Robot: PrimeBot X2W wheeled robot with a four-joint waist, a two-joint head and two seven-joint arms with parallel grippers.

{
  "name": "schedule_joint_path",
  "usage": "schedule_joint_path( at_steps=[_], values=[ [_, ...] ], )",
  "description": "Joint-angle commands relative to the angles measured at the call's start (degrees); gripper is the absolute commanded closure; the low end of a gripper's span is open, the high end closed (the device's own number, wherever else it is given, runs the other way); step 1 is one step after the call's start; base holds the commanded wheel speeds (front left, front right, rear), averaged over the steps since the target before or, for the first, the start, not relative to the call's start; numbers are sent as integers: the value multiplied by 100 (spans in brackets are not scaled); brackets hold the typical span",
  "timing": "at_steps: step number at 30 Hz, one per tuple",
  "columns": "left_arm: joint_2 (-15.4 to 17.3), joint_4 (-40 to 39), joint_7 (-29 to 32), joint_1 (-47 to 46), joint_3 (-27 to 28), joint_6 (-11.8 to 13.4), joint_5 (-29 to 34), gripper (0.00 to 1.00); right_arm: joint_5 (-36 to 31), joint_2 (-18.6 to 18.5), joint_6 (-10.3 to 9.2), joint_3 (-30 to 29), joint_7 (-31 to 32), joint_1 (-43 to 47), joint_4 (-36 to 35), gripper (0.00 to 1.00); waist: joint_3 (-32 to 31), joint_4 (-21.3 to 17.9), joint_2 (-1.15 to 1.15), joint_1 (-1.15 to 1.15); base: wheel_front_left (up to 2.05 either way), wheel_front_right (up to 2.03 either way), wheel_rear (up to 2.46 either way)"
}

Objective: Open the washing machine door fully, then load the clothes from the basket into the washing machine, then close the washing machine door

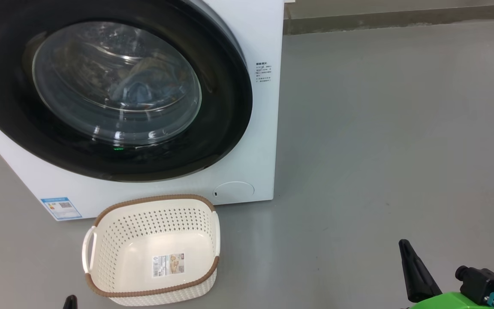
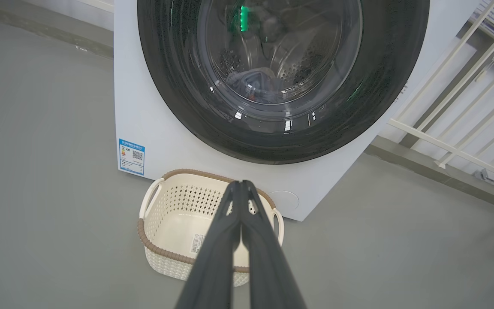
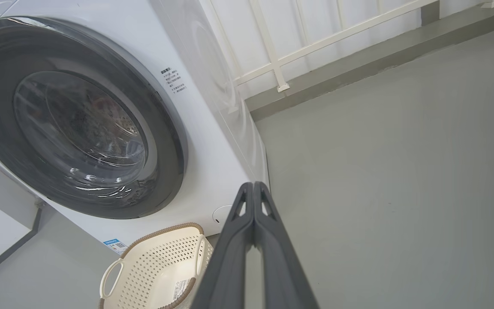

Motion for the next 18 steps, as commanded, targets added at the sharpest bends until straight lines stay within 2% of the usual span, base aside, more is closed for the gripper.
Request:
schedule_joint_path(
  at_steps=[1,18],
  values=[
    [67,-82,50,-243,89,-3,-193,100,226,-29,-2,-17,50,-203,-126,100,3,-3,0,-1,0,0,0],
    [16,1,309,-475,141,-5,-1132,100,1231,-35,-3,-75,321,-291,-99,100,23,-22,0,-1,0,0,0]
  ],
)
